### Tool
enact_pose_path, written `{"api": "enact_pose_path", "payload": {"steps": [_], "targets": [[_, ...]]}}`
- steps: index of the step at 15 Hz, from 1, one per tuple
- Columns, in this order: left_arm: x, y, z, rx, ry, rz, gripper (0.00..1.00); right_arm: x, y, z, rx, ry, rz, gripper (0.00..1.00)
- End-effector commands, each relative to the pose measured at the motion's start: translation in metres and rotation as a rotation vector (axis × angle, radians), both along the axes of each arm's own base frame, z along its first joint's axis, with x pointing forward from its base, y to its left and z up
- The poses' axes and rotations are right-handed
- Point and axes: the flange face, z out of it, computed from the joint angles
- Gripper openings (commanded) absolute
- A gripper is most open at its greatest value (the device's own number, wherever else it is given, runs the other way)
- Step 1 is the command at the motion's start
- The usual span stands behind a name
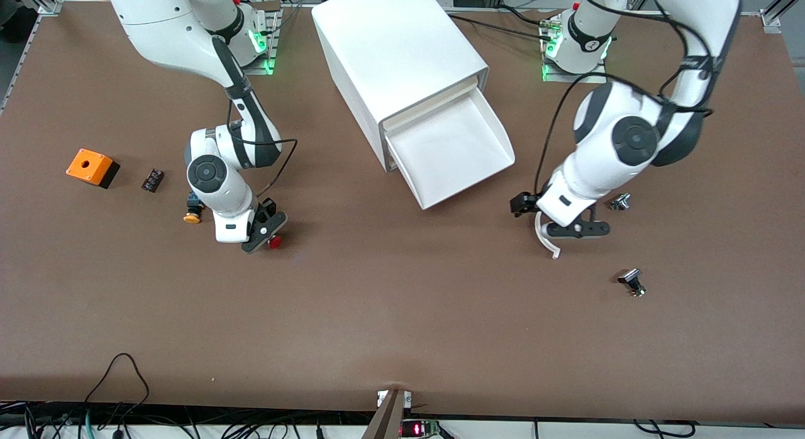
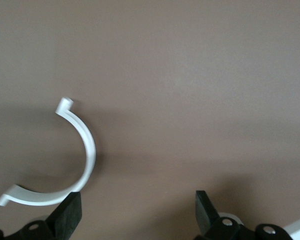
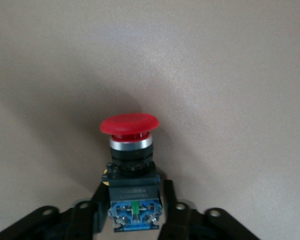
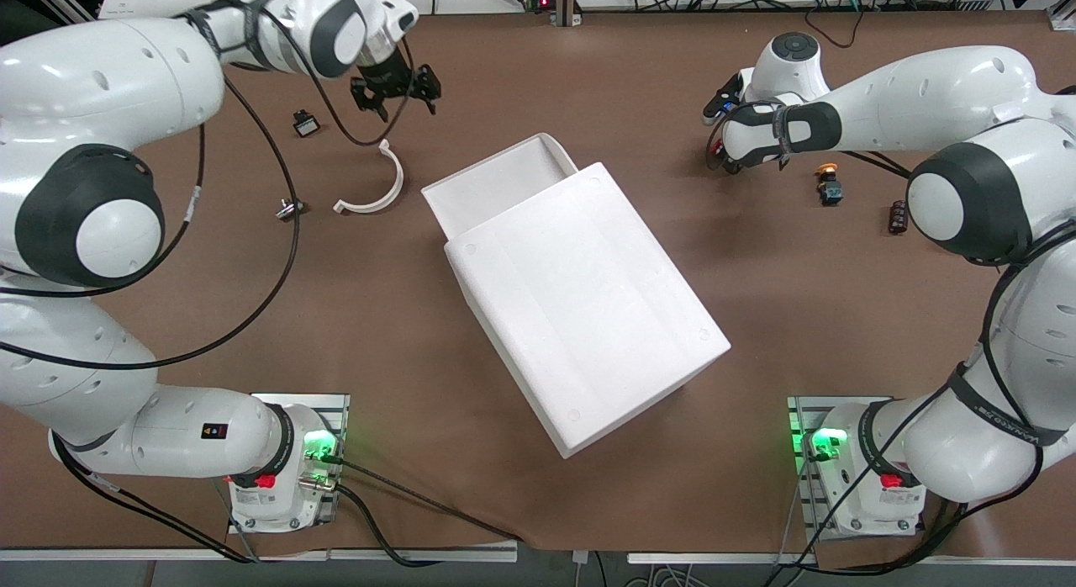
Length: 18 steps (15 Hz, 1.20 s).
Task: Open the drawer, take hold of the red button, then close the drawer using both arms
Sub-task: 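Set the button down with the right gripper while the left gripper pushes drawer shut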
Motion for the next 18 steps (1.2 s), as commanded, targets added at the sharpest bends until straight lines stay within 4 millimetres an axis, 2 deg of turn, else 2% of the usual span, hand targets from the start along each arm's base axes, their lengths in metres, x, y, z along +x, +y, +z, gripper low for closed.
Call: {"api": "enact_pose_path", "payload": {"steps": [1,3,4,7,9,11,14,16,18], "targets": [[-0.024,-0.026,-0.022,0.016,0.018,0.098,1.00,0.016,-0.009,0.033,0.034,0.003,-0.062,1.00],[-0.046,-0.049,-0.040,0.015,0.019,0.122,1.00,0.032,-0.008,0.067,0.089,0.015,-0.165,1.00],[-0.053,-0.054,-0.045,0.020,0.026,0.117,1.00,0.041,-0.012,0.083,0.113,0.033,-0.195,1.00],[-0.079,-0.067,-0.050,0.027,0.054,0.089,1.00,0.060,-0.025,0.114,0.196,0.064,-0.288,1.00],[-0.107,-0.083,-0.054,0.030,0.081,0.054,1.00,0.068,-0.033,0.138,0.223,0.030,-0.323,1.00],[-0.139,-0.104,-0.053,0.013,0.116,0.012,1.00,0.073,-0.036,0.163,0.239,0.022,-0.400,1.00],[-0.186,-0.136,-0.042,0.024,0.111,-0.091,1.00,0.088,-0.051,0.219,0.255,0.053,-0.572,1.00],[-0.215,-0.152,-0.034,0.059,0.138,-0.157,1.00,0.086,-0.054,0.260,0.245,0.070,-0.680,1.00],[-0.241,-0.173,-0.028,0.066,0.143,-0.224,1.00,0.082,-0.070,0.295,0.187,0.084,-0.796,1.00]]}}
